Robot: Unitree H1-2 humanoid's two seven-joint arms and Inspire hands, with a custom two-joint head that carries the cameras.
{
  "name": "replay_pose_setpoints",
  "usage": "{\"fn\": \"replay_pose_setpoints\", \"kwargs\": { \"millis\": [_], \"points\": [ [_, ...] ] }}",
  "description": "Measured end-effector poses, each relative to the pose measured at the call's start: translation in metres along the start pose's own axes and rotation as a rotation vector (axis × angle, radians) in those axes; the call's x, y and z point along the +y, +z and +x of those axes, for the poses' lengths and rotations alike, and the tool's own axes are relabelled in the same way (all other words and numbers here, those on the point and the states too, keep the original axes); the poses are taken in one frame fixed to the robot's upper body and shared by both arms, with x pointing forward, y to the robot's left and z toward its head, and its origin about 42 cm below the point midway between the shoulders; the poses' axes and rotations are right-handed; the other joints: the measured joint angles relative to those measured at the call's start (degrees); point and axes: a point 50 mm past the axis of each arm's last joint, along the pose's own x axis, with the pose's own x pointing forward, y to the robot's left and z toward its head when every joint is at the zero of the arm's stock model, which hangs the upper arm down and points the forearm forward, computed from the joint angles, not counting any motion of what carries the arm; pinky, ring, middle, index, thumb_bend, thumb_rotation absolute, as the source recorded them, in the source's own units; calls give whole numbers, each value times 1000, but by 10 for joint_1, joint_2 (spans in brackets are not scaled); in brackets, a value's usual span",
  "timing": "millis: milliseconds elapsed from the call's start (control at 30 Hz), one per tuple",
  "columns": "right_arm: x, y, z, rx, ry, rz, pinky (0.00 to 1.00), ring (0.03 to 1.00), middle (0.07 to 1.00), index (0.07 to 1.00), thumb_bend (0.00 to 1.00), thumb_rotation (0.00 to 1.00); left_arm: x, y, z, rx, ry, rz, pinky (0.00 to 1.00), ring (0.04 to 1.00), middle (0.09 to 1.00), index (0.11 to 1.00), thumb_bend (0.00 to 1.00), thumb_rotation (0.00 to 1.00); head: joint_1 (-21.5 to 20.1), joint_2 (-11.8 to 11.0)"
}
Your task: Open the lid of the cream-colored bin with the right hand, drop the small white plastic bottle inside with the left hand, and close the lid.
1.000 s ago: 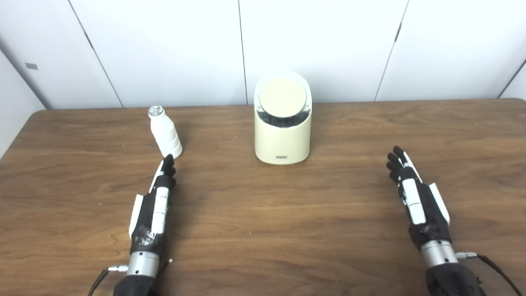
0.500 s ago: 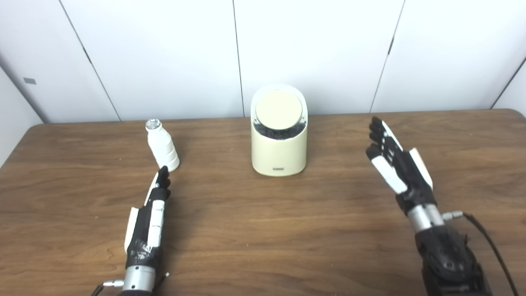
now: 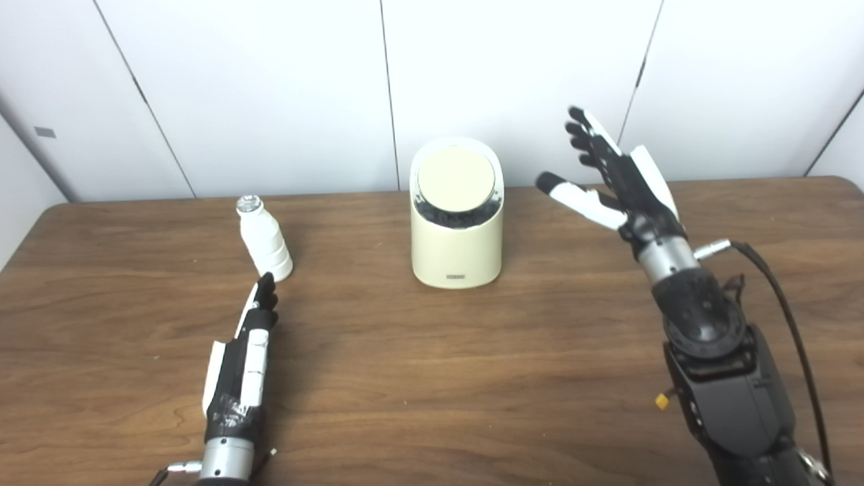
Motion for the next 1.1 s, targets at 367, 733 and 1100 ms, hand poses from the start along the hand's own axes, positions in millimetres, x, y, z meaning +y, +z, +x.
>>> {"fn": "replay_pose_setpoints", "kwargs": {
  "millis": [367,733,1100],
  "points": [
    [23,11,46,-1,88,-108,822,921,951,957,926,521,-2,1,-1,-1,4,5,1000,1000,1000,1000,601,1000,3,4],
    [42,9,75,-15,146,-227,824,916,937,951,934,514,-4,1,-1,-2,8,-1,1000,1000,1000,1000,603,999,5,8],
    [49,3,83,3,171,-289,806,912,931,947,933,523,-6,1,-1,-1,6,-10,1000,1000,1000,1000,613,985,3,10]
  ]
}}
